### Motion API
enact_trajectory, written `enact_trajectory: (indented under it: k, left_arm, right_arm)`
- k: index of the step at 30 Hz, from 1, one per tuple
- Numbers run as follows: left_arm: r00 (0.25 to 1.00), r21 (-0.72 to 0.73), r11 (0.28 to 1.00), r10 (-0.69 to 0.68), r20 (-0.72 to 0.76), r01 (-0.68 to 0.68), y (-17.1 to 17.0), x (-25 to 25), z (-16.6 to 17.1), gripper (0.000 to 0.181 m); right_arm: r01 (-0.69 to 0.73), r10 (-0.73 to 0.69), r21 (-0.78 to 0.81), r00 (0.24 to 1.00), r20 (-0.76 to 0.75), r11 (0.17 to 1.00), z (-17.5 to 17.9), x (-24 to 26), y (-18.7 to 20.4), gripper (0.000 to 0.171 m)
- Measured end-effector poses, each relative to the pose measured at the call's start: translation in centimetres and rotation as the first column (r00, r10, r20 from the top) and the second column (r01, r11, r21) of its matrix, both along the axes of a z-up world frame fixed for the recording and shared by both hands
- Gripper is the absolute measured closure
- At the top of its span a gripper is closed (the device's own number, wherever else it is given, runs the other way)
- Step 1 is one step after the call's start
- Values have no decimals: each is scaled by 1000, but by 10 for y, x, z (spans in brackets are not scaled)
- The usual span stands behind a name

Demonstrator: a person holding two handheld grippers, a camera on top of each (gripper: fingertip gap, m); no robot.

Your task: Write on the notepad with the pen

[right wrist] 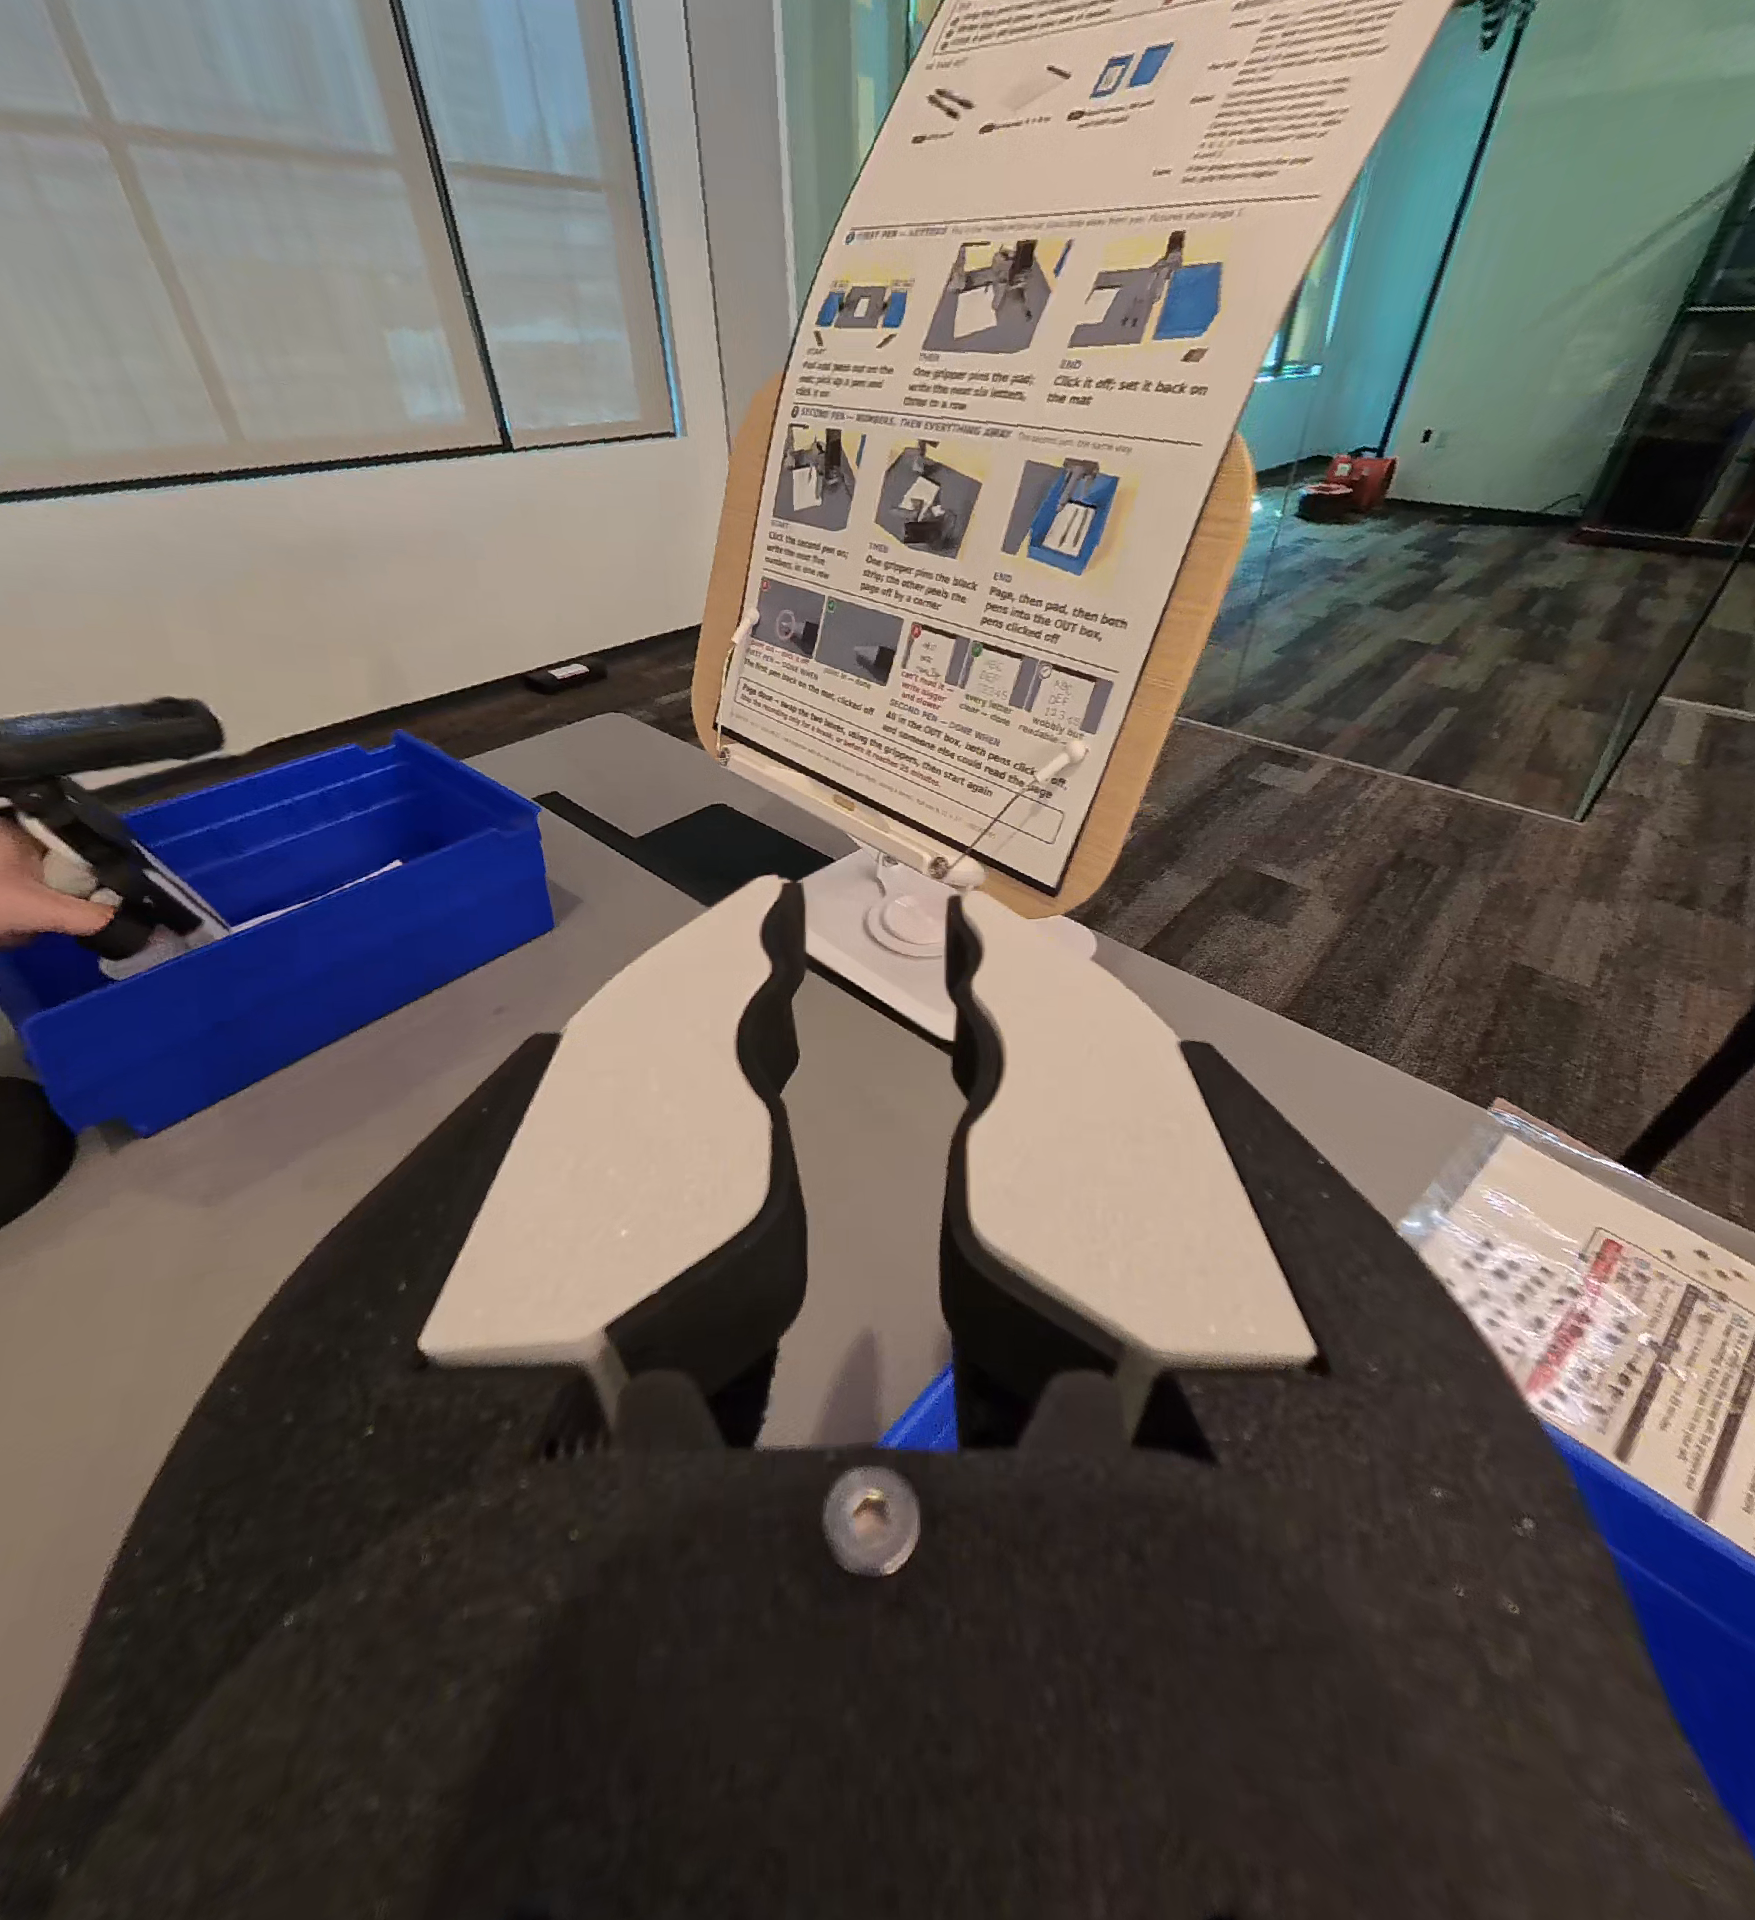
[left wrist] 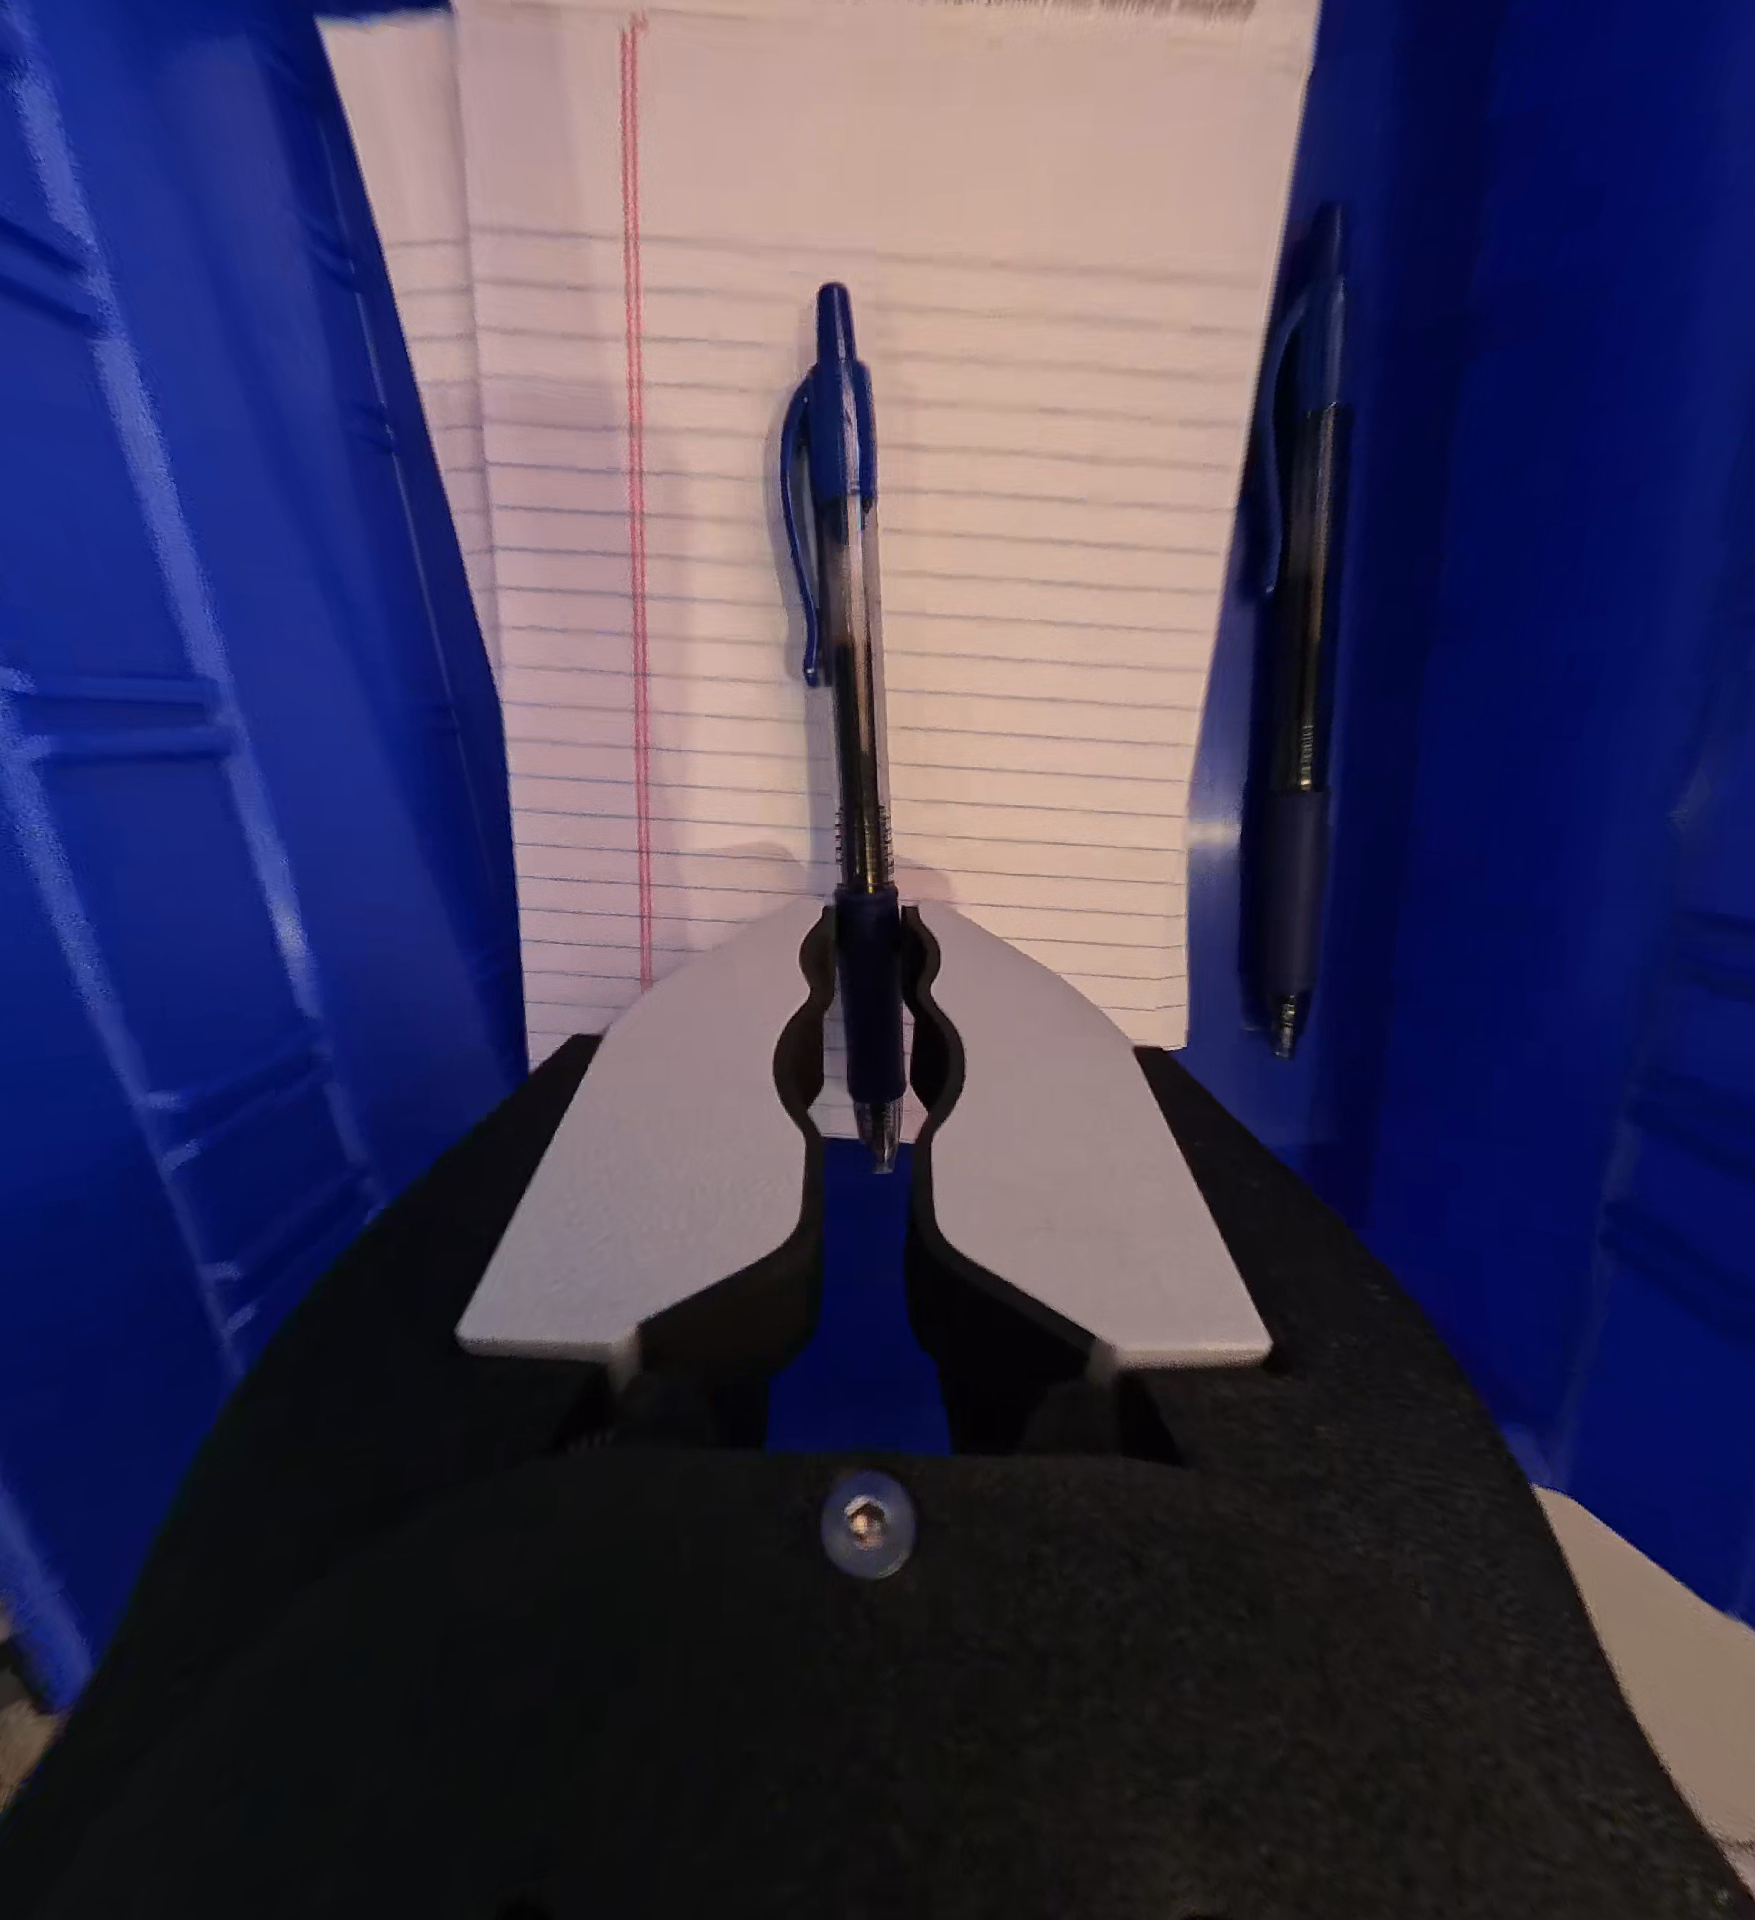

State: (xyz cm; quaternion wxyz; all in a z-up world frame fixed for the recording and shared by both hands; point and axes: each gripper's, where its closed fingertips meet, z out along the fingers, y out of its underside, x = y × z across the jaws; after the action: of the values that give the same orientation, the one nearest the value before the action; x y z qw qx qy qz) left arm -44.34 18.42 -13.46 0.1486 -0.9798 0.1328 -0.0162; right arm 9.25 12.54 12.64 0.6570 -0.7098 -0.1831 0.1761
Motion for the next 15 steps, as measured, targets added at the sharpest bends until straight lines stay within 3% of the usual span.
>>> enact_trajectory:
  k: [3, 6, 10, 12, 15]
  left_arm:
    - [999, 99, 995, -34, 19, 32, 4, 8, 36, 169]
    - [995, 252, 964, -91, 30, 80, 3, 35, 99, 170]
    - [927, 361, 906, -310, 210, 221, -27, 146, 162, 170]
    - [830, 355, 889, -419, 369, 291, -53, 220, 166, 170]
    - [739, 294, 892, -450, 501, 344, -83, 307, 136, 170]
  right_arm:
    - [31, -31, 1, 1000, -3, 1000, 1, 13, -2, 146]
    - [36, -36, 2, 999, -32, 999, 2, 22, -2, 146]
    - [28, -28, 8, 998, -58, 1000, 5, 25, -4, 146]
    - [26, -25, 15, 998, -58, 1000, 7, 25, -7, 146]
    - [16, -15, 20, 998, -60, 1000, 10, 24, -11, 146]
